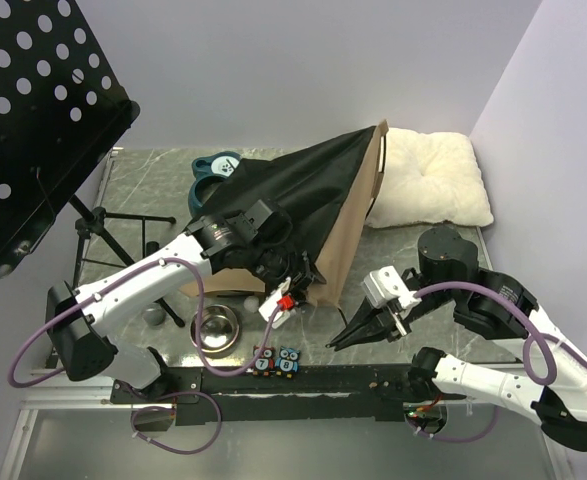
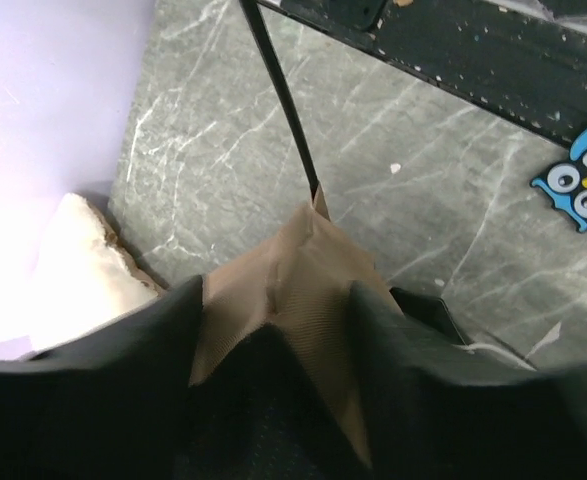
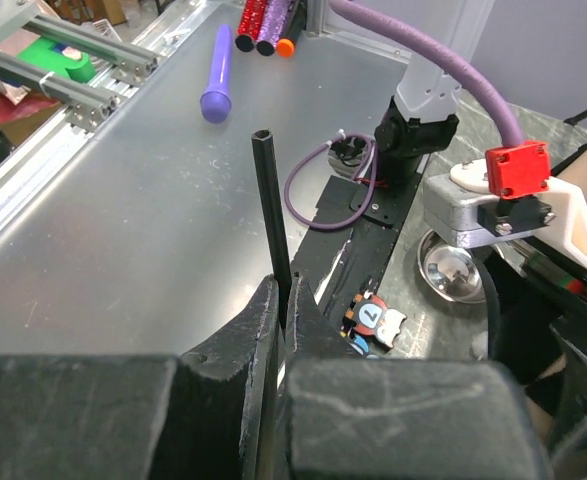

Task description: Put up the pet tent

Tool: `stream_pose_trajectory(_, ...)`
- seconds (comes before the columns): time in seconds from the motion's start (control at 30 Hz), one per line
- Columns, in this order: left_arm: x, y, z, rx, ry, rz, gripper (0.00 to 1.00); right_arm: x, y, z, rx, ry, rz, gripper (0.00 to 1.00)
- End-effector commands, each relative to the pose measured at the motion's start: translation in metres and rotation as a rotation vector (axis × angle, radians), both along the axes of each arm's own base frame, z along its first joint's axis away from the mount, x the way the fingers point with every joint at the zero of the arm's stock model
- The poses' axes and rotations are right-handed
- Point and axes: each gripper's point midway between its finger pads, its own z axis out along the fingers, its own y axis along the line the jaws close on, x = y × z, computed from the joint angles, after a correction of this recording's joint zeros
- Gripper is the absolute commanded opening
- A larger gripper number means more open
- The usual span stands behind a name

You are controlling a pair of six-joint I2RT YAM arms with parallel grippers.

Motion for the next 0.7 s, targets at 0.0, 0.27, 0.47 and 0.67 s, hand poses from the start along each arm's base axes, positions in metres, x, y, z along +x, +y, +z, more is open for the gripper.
stream_pose_trajectory(0.0,-0.001,-0.003,0.006,-0.02,-0.061,-0.06,0.51,-0.003,-0.007,-0.003,-0.037,0.039,-0.013,0.0)
stream_pose_trajectory(0.27,0.003,-0.009,0.021,-0.064,-0.037,0.002,0.01,0.003,-0.006,-0.01,-0.067,0.112,-0.081,0.0)
stream_pose_trajectory(0.47,-0.006,-0.01,0.068,-0.203,0.095,0.116,0.01,0.018,-0.007,-0.023,-0.135,0.261,-0.202,0.0)
stream_pose_trajectory(0.67,-0.031,-0.003,0.118,-0.263,0.433,0.173,0.01,0.039,-0.011,-0.041,-0.212,0.444,-0.264,0.0)
